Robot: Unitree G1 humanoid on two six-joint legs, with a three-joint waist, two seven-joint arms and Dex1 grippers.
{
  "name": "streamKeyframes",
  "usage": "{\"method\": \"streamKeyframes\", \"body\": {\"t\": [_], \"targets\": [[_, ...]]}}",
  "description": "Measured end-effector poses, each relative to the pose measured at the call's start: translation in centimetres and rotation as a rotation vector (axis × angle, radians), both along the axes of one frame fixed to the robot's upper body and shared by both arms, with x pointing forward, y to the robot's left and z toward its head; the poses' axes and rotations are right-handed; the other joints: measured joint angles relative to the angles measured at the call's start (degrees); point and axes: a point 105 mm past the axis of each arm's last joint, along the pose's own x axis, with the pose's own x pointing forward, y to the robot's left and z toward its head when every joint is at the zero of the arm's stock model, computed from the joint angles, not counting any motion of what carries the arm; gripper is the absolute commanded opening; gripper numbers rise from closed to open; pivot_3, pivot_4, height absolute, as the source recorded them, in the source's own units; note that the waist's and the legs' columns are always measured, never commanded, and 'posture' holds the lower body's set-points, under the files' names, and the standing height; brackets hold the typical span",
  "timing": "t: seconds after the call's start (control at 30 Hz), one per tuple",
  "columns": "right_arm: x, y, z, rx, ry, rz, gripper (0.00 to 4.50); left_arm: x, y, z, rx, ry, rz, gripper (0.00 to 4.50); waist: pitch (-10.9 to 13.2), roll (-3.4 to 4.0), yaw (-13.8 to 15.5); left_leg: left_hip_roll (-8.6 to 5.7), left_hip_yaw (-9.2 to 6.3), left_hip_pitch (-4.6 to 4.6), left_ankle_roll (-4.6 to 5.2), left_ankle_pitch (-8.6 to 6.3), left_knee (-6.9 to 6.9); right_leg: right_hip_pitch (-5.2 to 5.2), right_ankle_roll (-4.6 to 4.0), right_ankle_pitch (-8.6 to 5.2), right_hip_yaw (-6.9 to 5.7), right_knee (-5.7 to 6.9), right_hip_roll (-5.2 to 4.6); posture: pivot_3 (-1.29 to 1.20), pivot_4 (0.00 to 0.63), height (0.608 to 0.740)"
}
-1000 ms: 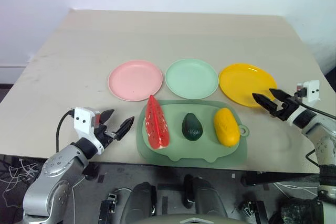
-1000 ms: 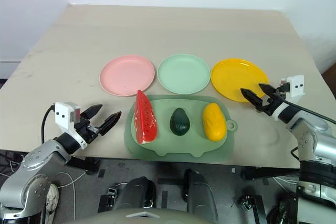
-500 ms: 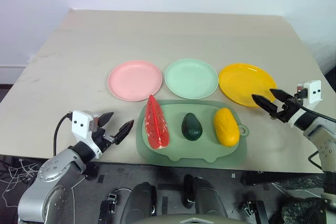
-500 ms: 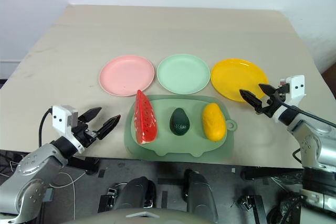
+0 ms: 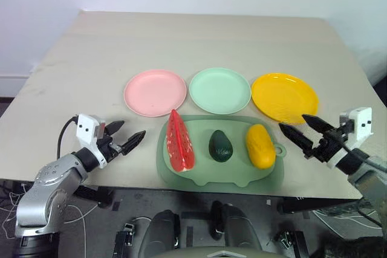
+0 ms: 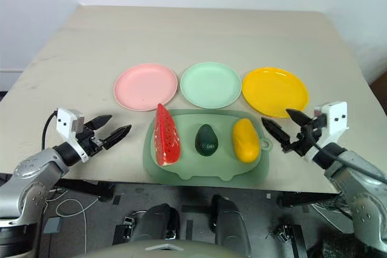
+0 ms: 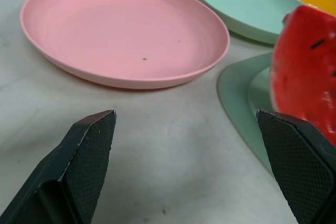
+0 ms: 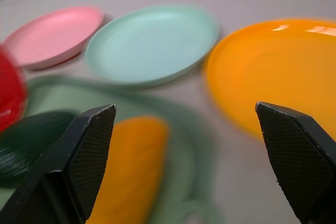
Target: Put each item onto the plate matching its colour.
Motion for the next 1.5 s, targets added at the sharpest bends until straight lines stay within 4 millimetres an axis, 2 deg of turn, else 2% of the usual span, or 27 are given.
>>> {"method": "streamKeyframes", "body": {"t": [0.17,0.37,0.6,0.8,1.03,1.13,1.17,1.2,1.3,1.4,1.5], "targets": [[-1.2,2.2,0.8,-0.011,0.018,-0.008,4.50,0.2,-1.2,0.1,-0.011,-0.005,-0.051,4.47,0.0,-0.01,0.0,0.00,-0.01,0.00,0.00,0.00,-0.02,-0.01,-0.02,-0.01,0.00,0.00,0.00,0.00,0.150,0.740],[-1.3,3.4,-0.7,-0.077,0.111,-0.028,4.50,0.1,-1.6,-0.2,-0.011,0.008,-0.069,4.47,0.0,-0.03,0.0,0.00,0.00,-0.01,0.00,0.00,-0.01,-0.01,-0.02,-0.01,0.01,-0.02,0.00,0.00,0.150,0.740],[0.2,4.3,-1.7,-0.143,0.152,-0.057,4.50,-0.4,-1.9,0.0,-0.025,0.013,-0.086,4.47,0.0,-0.04,0.0,-0.01,-0.01,-0.04,0.00,0.00,-0.01,-0.03,-0.02,-0.01,0.01,-0.03,-0.01,0.00,0.150,0.740],[1.3,5.2,-3.5,-0.226,0.218,-0.044,4.50,-1.3,-2.2,0.2,-0.027,0.017,-0.112,4.47,0.0,-0.04,0.0,-0.01,-0.02,-0.05,0.00,0.00,-0.01,-0.05,-0.02,-0.02,0.00,-0.03,-0.01,0.00,0.150,0.740],[2.3,4.9,-5.0,-0.305,0.257,-0.068,4.50,-1.6,-2.4,0.2,-0.030,0.023,-0.110,4.47,0.0,-0.04,0.0,-0.01,-0.01,-0.07,0.01,0.00,-0.01,-0.06,-0.02,-0.02,0.00,-0.05,-0.01,0.00,0.150,0.740],[2.4,4.8,-5.1,-0.316,0.256,-0.062,3.58,-1.7,-2.4,0.2,-0.028,0.021,-0.108,4.50,0.0,-0.04,-0.1,-0.01,-0.01,-0.07,0.01,0.00,-0.01,-0.07,-0.02,-0.02,0.00,-0.04,0.00,0.00,0.150,0.740],[2.5,4.7,-5.1,-0.317,0.252,-0.060,3.23,-1.7,-2.5,0.3,-0.027,0.017,-0.110,4.50,0.0,-0.04,0.0,-0.01,-0.01,-0.07,0.01,0.00,-0.01,-0.06,-0.02,-0.02,0.00,-0.04,0.00,0.00,0.150,0.740],[2.6,4.7,-4.9,-0.320,0.246,-0.060,3.13,-1.7,-2.5,0.4,-0.026,0.016,-0.111,4.50,0.0,-0.04,0.0,-0.01,-0.01,-0.07,0.01,0.00,-0.01,-0.06,-0.02,-0.02,0.00,-0.04,0.00,0.00,0.150,0.740],[3.1,4.6,-3.7,-0.311,0.198,-0.047,3.13,-1.7,-2.5,0.4,-0.026,0.016,-0.110,4.50,0.0,-0.04,0.0,-0.01,-0.01,-0.08,0.01,0.00,-0.01,-0.07,-0.01,-0.02,0.00,-0.05,0.00,0.00,0.150,0.740],[4.4,4.3,-1.2,-0.278,0.111,-0.048,3.13,-1.7,-2.4,0.4,-0.026,0.015,-0.108,4.50,0.0,-0.04,-0.2,-0.01,0.00,-0.08,0.01,0.00,-0.01,-0.10,-0.02,-0.02,0.00,-0.04,0.02,0.00,0.150,0.740],[6.9,2.0,1.8,-0.284,0.035,-0.120,3.13,-1.7,-2.3,0.6,-0.025,0.008,-0.103,4.50,0.0,-0.04,-0.1,-0.02,0.00,-0.07,0.01,0.00,-0.01,-0.09,-0.02,-0.02,0.00,-0.04,0.02,0.00,0.150,0.740]]}}
